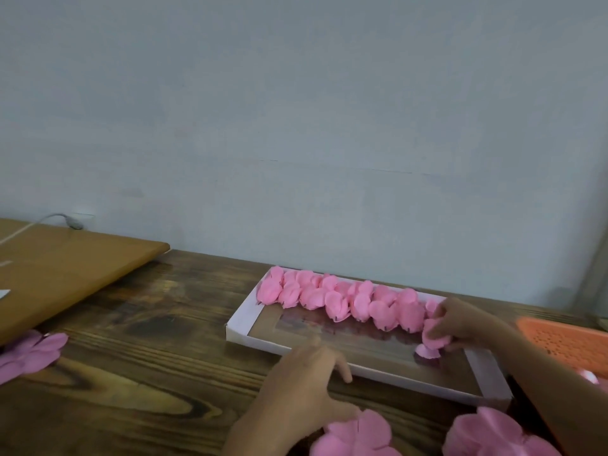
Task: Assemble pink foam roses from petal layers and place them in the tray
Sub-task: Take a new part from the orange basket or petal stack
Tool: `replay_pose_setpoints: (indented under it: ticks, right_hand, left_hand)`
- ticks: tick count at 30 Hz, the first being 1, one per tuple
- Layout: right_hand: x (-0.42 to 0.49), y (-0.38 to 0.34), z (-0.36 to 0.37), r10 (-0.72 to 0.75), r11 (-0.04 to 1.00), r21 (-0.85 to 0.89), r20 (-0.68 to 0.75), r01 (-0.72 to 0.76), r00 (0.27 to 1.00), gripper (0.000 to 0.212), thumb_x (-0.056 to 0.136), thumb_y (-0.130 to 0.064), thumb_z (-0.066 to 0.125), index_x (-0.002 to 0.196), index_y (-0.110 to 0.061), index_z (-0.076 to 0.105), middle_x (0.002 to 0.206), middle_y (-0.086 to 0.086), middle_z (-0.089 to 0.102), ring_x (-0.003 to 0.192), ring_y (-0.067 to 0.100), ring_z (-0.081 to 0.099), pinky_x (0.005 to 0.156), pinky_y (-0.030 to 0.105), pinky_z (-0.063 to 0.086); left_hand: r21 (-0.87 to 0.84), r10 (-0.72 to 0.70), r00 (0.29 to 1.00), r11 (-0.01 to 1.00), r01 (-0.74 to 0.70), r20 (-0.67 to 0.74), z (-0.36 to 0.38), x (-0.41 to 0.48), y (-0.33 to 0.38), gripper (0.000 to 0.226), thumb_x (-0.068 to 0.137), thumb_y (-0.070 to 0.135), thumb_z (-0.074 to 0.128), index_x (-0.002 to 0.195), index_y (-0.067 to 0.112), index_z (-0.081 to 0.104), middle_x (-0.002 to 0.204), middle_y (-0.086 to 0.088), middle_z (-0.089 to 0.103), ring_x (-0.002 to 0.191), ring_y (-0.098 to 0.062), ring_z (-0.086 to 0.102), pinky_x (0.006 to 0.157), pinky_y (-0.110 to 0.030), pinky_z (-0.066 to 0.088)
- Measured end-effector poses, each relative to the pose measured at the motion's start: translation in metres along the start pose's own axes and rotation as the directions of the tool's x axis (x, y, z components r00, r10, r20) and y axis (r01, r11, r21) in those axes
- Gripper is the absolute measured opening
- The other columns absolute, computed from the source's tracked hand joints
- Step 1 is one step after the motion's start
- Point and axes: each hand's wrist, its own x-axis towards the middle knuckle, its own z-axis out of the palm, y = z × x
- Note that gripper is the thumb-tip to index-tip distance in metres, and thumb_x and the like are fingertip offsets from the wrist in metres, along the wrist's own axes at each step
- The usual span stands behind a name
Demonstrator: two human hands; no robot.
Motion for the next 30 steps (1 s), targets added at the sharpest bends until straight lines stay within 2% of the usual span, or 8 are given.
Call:
replay_pose_setpoints:
  ticks: [2, 4, 6, 9, 16, 21, 27, 30]
  right_hand:
    - [0.002, -0.007, -0.004, -0.037, 0.993, -0.117, -0.018, 0.034, 0.999, 0.030, 0.076, 0.002, 0.074, 0.104, -0.004, 0.065, 0.087, 0.016, 0.069, 0.068, 0.023, 0.067, 0.062, 0.034, 0.062]
    - [0.004, -0.012, -0.010, -0.092, 0.975, -0.210, -0.095, 0.070, 0.991, 0.033, 0.076, -0.006, 0.075, 0.106, -0.012, 0.064, 0.087, 0.010, 0.068, 0.070, 0.022, 0.065, 0.059, 0.029, 0.053]
    - [0.009, -0.011, -0.014, -0.169, 0.970, -0.206, -0.211, 0.126, 0.963, 0.029, 0.079, -0.011, 0.078, 0.104, -0.014, 0.064, 0.095, 0.008, 0.067, 0.083, 0.024, 0.063, 0.066, 0.030, 0.049]
    - [0.013, 0.000, -0.013, -0.188, 0.982, -0.055, -0.316, 0.180, 0.930, 0.023, 0.079, -0.012, 0.079, 0.096, -0.016, 0.064, 0.092, 0.009, 0.070, 0.076, 0.023, 0.065, 0.064, 0.031, 0.050]
    - [0.005, 0.016, -0.010, -0.190, 0.907, -0.397, -0.085, 0.141, 0.978, 0.021, 0.072, -0.022, 0.080, 0.085, -0.029, 0.065, 0.085, -0.006, 0.066, 0.073, 0.012, 0.062, 0.060, 0.024, 0.047]
    - [0.007, 0.010, -0.004, -0.219, 0.788, -0.599, -0.061, 0.140, 0.974, 0.011, 0.078, -0.028, 0.070, 0.089, -0.030, 0.069, 0.093, -0.007, 0.070, 0.084, 0.015, 0.063, 0.067, 0.024, 0.049]
    - [0.008, 0.003, 0.005, -0.219, 0.734, -0.671, -0.088, 0.105, 0.972, 0.023, 0.078, -0.035, 0.069, 0.100, -0.037, 0.062, 0.113, -0.004, 0.066, 0.101, 0.020, 0.063, 0.081, 0.025, 0.052]
    - [0.000, -0.002, 0.007, -0.210, 0.735, -0.675, -0.134, 0.066, 0.968, 0.041, 0.070, -0.038, 0.075, 0.107, -0.031, 0.061, 0.098, -0.007, 0.063, 0.092, 0.017, 0.063, 0.070, 0.026, 0.049]
  left_hand:
    - [-0.145, 0.053, 0.993, 0.989, -0.037, 0.108, -0.006, 0.003, -0.003, 0.035, 0.074, 0.050, 0.087, 0.103, 0.034, 0.074, 0.100, 0.014, 0.071, 0.080, 0.008, 0.061, 0.080, -0.025, 0.056]
    - [-0.217, 0.117, 0.969, 0.974, -0.069, 0.219, -0.007, 0.005, -0.004, 0.032, 0.076, 0.042, 0.088, 0.102, 0.032, 0.074, 0.089, 0.010, 0.077, 0.067, 0.009, 0.061, 0.067, -0.016, 0.050]
    - [-0.248, 0.151, 0.963, 0.964, -0.094, 0.223, -0.005, 0.005, -0.007, 0.030, 0.076, 0.036, 0.089, 0.102, 0.030, 0.074, 0.087, 0.010, 0.078, 0.066, 0.009, 0.061, 0.062, -0.008, 0.044]
    - [-0.186, 0.186, 0.964, 0.971, -0.151, 0.190, -0.001, 0.006, -0.013, 0.028, 0.075, 0.036, 0.091, 0.099, 0.030, 0.077, 0.082, 0.020, 0.070, 0.070, 0.010, 0.059, 0.060, -0.005, 0.040]
    - [-0.143, 0.203, 0.961, 0.974, -0.177, 0.189, 0.001, 0.006, -0.016, 0.028, 0.076, 0.030, 0.089, 0.100, 0.029, 0.077, 0.080, 0.027, 0.063, 0.077, 0.011, 0.057, 0.061, -0.006, 0.040]
    - [-0.158, 0.182, 0.962, 0.976, -0.151, 0.206, -0.002, 0.007, -0.017, 0.030, 0.077, 0.029, 0.089, 0.104, 0.028, 0.075, 0.094, 0.012, 0.069, 0.071, 0.012, 0.056, 0.060, -0.006, 0.041]
    - [-0.164, 0.126, 0.971, 0.982, -0.093, 0.201, -0.001, 0.007, -0.021, 0.028, 0.077, 0.037, 0.089, 0.102, 0.027, 0.079, 0.087, 0.020, 0.068, 0.073, 0.014, 0.056, 0.060, -0.005, 0.039]
    - [-0.179, 0.104, 0.979, 0.981, -0.072, 0.176, 0.001, 0.008, -0.022, 0.025, 0.078, 0.037, 0.089, 0.098, 0.025, 0.080, 0.086, 0.017, 0.073, 0.073, 0.011, 0.060, 0.061, -0.005, 0.039]
